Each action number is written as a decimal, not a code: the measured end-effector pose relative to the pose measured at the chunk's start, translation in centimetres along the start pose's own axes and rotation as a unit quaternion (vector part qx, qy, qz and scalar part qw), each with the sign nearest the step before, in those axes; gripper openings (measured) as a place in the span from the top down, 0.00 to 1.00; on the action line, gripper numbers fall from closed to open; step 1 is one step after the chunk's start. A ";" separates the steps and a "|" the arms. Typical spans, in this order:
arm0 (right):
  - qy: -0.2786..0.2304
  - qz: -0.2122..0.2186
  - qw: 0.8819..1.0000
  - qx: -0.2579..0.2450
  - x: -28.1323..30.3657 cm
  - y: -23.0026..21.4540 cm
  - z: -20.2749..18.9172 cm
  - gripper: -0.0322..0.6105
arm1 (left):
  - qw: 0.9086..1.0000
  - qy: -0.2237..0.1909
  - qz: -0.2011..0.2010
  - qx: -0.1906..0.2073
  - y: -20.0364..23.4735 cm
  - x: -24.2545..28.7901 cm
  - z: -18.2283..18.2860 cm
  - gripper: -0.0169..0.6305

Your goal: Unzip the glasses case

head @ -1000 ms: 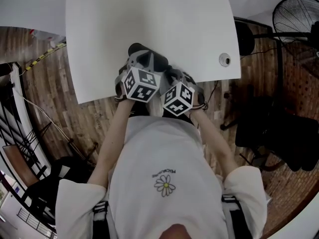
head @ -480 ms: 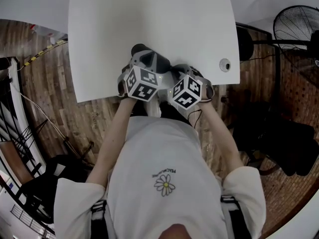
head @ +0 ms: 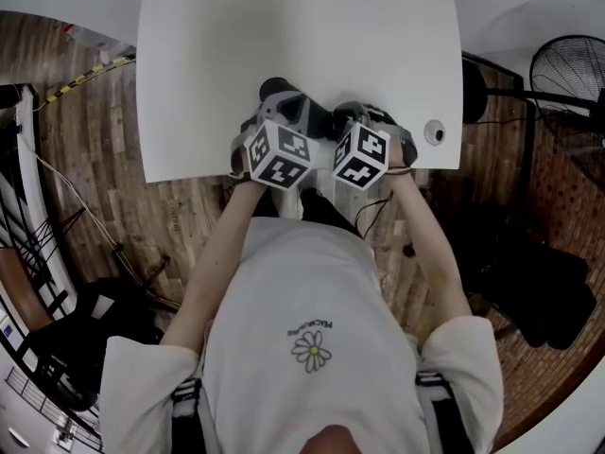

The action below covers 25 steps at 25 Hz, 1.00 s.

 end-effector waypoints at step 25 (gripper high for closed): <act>-0.193 -0.234 0.930 0.206 -13.9 -9.4 1.6 0.80 | 0.970 -0.214 0.103 -0.054 7.1 -10.8 11.2 0.95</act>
Point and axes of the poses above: the fingertips, and each gripper's own axes: x forward along the fingers, y to its left, z out of its top, the point moved 4 cm from there along -x, backward along the fingers, and after that the axes turned 1 degree about z, right-handed, at the moved point
